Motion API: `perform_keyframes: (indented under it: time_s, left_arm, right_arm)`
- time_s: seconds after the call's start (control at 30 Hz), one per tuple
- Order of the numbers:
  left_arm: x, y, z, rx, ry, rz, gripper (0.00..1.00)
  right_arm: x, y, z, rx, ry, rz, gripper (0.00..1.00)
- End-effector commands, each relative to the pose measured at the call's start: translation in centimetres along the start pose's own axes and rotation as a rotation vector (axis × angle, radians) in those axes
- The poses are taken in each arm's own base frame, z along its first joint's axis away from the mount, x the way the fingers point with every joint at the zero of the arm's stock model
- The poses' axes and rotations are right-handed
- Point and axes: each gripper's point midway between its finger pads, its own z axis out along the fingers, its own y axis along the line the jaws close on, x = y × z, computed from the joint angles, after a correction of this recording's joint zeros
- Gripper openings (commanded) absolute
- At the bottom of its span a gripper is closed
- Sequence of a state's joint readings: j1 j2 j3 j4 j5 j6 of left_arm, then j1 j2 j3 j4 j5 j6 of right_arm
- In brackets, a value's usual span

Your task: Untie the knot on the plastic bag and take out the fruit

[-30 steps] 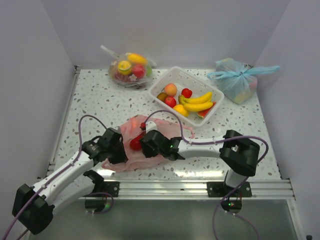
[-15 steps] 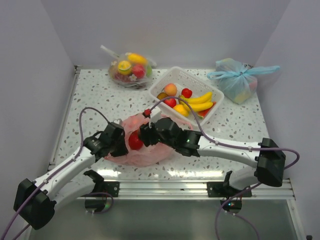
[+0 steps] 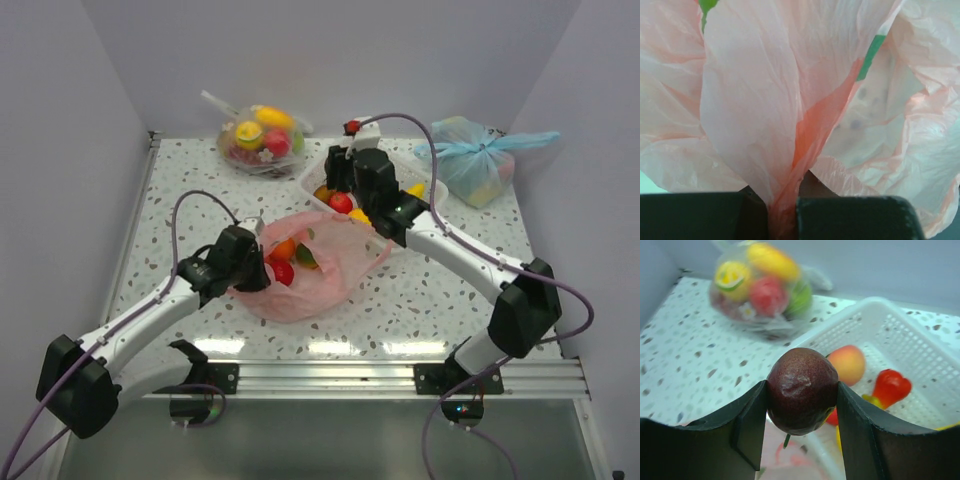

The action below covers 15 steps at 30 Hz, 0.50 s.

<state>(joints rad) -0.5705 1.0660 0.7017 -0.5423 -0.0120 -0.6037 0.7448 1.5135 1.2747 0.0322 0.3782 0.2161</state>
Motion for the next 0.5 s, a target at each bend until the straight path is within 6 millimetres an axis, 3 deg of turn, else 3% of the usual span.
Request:
perform_keyframes:
  time_s: [0.0,0.03,0.13,0.17,0.2,0.3,0.4,0.47]
  left_arm:
    - [1.0,-1.1,-0.5,0.101,0.0,0.027,0.01]
    - [1.6,-1.1,-0.6,0.113,0.016,0.013,0.01]
    - [2.9,-1.0,-0.9,0.141,0.032,-0.012,0.02]
    - [3.1,-1.0,-1.1,0.147,0.027,-0.018,0.03]
    - [3.4,-0.9,-1.1,0.15,0.033,-0.022,0.03]
    - [3.9,-0.9,-1.3,0.159,0.042,-0.034,0.03]
    - [4.2,-0.9,-1.3,0.166,0.045,-0.042,0.04]
    - [4.3,-0.9,-1.5,0.17,0.045,-0.044,0.04]
  right_arm:
    - [-1.3,-5.0,3.4,0.169,-0.017,0.003,0.02]
    - [-0.6,-5.4,5.0,0.189,0.005,0.003,0.06]
    - [-0.1,-7.4,6.9,0.247,0.052,-0.004,0.31]
    - [1.1,-8.0,7.7,0.268,0.082,-0.013,0.39]
    - [1.2,-8.2,7.8,0.276,0.088,-0.016,0.58]
    - [0.9,-8.2,7.3,0.277,0.095,-0.025,0.88]
    - [-0.3,-8.0,6.0,0.26,0.083,-0.022,0.98]
    - [0.2,-6.9,5.1,0.208,0.109,-0.035,0.99]
